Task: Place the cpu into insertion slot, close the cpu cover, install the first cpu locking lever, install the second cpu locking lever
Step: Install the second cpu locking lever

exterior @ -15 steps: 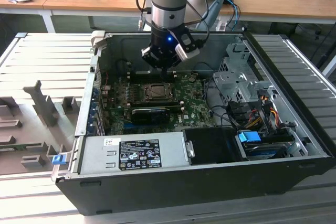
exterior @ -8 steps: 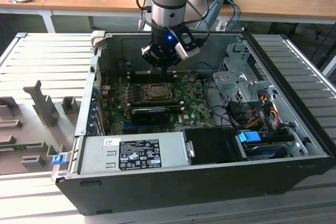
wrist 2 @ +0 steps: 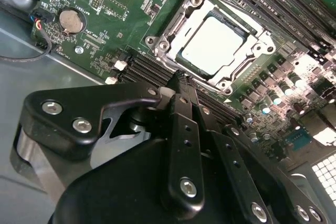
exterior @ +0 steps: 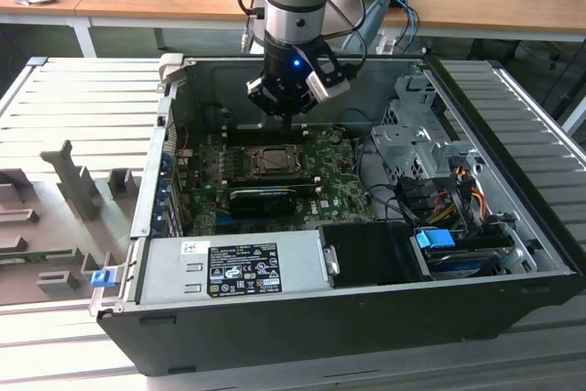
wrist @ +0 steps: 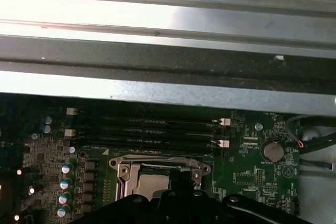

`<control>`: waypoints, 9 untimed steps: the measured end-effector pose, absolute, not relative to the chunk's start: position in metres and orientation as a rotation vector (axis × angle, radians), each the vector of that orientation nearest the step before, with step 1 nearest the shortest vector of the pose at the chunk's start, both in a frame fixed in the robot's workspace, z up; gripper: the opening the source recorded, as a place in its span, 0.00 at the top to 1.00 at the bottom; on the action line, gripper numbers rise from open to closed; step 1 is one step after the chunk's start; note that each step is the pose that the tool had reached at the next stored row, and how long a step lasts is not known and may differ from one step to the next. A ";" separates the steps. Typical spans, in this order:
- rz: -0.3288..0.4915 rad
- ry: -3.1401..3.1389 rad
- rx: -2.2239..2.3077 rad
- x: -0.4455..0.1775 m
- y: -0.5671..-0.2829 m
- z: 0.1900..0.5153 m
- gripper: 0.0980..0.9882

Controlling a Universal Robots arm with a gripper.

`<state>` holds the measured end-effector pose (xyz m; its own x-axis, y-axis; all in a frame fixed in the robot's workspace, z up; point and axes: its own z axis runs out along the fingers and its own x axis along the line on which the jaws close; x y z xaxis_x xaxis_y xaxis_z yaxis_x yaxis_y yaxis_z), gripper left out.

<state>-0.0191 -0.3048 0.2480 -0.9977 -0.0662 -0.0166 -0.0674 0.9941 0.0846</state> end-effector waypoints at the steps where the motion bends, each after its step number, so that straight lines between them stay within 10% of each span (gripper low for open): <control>1: 0.133 3.123 -0.104 -0.019 -0.305 0.248 0.99; 9: 0.133 3.123 -0.105 -0.019 -0.316 0.252 0.99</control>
